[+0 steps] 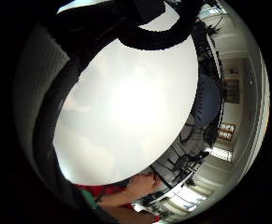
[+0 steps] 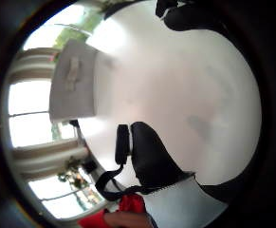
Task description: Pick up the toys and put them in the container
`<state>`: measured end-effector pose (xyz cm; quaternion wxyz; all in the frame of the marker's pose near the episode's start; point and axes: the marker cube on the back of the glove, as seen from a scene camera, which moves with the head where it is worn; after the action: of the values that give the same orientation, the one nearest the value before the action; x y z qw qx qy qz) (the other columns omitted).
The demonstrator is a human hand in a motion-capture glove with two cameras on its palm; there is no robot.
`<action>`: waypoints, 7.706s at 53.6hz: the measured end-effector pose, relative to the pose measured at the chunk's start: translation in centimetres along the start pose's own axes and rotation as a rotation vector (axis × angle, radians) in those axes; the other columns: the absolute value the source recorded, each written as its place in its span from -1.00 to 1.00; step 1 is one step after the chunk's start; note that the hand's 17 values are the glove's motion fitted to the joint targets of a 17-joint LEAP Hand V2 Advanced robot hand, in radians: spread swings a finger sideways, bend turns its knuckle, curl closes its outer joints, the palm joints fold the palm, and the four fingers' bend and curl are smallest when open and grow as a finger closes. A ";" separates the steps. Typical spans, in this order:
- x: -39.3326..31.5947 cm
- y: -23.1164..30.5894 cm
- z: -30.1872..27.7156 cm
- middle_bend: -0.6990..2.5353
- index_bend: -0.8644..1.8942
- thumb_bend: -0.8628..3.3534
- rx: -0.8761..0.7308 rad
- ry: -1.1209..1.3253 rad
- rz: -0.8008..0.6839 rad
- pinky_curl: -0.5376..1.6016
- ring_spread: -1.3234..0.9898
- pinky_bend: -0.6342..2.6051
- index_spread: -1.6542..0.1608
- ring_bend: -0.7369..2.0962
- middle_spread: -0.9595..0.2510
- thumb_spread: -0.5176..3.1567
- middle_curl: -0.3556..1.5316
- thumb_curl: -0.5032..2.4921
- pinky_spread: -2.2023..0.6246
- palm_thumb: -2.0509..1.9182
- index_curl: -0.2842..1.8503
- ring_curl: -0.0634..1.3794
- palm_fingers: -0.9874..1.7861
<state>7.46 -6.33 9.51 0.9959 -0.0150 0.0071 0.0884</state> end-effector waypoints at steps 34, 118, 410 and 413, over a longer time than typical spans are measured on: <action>0.5 0.2 0.2 -0.48 -0.16 -0.61 -0.027 0.030 0.016 -0.18 0.09 -0.14 0.33 -0.36 0.37 -0.10 -0.38 -0.49 0.63 0.01 -0.32 -0.62 -0.35; 1.5 0.2 0.4 -0.47 -0.15 -0.63 -0.032 -0.030 -0.038 -0.19 0.08 -0.16 0.32 -0.36 0.37 -0.14 -0.37 -0.51 0.63 -0.01 -0.31 -0.63 -0.34; 0.5 3.4 4.0 -0.48 -0.22 -0.62 -0.004 0.009 -0.045 -0.17 0.10 -0.19 0.35 -0.37 0.40 -0.12 -0.40 -0.51 0.63 0.00 -0.32 -0.72 -0.38; 0.6 3.3 4.0 -0.49 -0.22 -0.62 -0.004 0.011 -0.044 -0.17 0.10 -0.19 0.35 -0.37 0.40 -0.12 -0.40 -0.51 0.63 0.00 -0.32 -0.72 -0.38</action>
<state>7.47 -2.91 13.37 0.9976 -0.0175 0.0123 0.0666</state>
